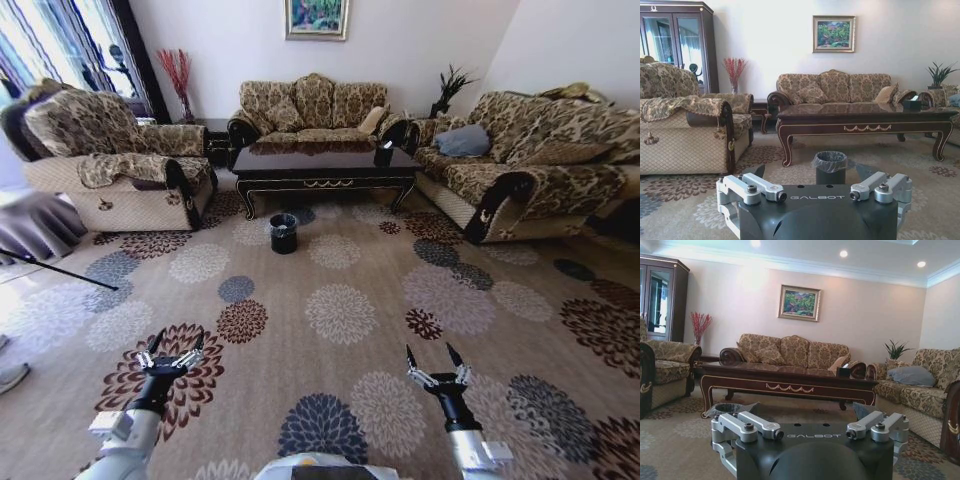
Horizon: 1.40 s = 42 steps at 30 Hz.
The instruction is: Move to the front of the table and pick up the trash from the floor, then place it into the trash bin.
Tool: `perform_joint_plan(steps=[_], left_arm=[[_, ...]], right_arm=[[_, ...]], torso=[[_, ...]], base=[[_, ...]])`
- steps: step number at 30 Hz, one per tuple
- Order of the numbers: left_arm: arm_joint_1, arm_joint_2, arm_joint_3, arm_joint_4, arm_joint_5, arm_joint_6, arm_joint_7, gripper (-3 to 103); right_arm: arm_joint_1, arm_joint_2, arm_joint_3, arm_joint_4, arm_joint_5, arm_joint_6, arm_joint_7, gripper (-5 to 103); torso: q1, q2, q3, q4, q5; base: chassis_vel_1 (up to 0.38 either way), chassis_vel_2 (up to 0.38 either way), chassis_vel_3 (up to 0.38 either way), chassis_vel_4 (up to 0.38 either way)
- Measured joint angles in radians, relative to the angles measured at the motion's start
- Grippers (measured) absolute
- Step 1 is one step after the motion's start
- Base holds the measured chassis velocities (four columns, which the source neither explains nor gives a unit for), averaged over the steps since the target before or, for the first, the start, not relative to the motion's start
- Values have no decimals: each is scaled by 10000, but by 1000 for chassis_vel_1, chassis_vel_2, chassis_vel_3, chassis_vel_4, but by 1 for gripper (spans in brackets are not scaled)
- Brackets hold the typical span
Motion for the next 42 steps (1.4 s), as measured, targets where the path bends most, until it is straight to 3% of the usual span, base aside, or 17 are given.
perform_joint_plan(steps=[42], left_arm=[[0,0,0,0,0,0,0,100]], right_arm=[[0,0,0,0,-1,0,0,100]], torso=[[700,1656,942,-3,0]], base=[[0,0,0,0]])
